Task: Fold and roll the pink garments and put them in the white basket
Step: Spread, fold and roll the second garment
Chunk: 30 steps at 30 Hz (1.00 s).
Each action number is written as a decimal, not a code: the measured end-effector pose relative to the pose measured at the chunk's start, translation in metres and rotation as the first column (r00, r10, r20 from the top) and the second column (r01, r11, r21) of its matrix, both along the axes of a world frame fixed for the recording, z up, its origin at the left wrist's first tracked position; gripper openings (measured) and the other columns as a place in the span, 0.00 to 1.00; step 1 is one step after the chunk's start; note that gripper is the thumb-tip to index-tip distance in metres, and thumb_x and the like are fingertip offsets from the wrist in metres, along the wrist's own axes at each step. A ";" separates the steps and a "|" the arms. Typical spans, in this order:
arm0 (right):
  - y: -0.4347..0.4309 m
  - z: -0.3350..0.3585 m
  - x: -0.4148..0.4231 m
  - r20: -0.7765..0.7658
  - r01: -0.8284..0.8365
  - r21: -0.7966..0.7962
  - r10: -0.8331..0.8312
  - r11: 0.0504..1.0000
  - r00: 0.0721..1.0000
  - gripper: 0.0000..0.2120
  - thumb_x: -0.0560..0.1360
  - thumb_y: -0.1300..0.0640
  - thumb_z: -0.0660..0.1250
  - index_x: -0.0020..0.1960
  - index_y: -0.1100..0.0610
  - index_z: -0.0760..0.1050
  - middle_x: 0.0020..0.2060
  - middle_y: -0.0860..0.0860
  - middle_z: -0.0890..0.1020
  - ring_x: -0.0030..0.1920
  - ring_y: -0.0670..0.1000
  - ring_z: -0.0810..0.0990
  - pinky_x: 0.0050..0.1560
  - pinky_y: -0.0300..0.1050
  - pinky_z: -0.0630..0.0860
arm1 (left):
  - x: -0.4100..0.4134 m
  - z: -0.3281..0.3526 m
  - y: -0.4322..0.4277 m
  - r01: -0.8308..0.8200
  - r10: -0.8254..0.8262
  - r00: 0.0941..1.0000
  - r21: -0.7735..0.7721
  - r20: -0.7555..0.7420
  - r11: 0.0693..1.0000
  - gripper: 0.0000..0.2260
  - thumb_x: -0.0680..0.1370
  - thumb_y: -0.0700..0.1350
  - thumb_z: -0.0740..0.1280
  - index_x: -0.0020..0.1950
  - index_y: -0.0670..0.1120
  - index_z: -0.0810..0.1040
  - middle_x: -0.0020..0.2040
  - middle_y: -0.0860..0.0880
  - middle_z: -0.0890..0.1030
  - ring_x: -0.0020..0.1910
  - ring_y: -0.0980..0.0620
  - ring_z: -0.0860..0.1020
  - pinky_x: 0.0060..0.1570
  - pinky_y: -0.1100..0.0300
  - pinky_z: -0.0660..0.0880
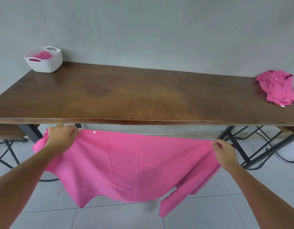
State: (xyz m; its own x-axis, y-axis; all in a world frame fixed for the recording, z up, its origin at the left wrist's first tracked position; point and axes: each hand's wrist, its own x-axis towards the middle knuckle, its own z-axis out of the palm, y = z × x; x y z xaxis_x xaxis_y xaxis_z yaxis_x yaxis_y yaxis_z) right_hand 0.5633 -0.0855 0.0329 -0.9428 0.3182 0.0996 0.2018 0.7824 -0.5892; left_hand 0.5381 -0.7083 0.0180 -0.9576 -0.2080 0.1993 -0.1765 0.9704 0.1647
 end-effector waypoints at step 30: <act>0.023 -0.025 -0.269 0.001 -0.065 -0.009 0.065 0.998 0.998 0.10 0.77 0.56 0.73 0.38 0.53 0.76 0.39 0.53 0.79 0.44 0.55 0.77 0.48 0.49 0.69 | -0.194 -0.003 0.020 -0.287 0.286 0.956 0.368 0.058 0.885 0.22 0.69 0.61 0.79 0.30 0.45 0.78 0.30 0.49 0.79 0.36 0.45 0.75 0.53 0.47 0.69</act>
State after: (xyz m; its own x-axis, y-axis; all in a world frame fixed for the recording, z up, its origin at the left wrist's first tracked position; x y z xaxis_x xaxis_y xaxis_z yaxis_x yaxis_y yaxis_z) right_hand 0.2943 -0.0628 0.0078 -0.9617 0.2569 0.0954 0.1515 0.7884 -0.5963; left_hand 0.3440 -0.6883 0.0154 -0.8455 -0.5314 0.0526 -0.4386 0.7472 0.4994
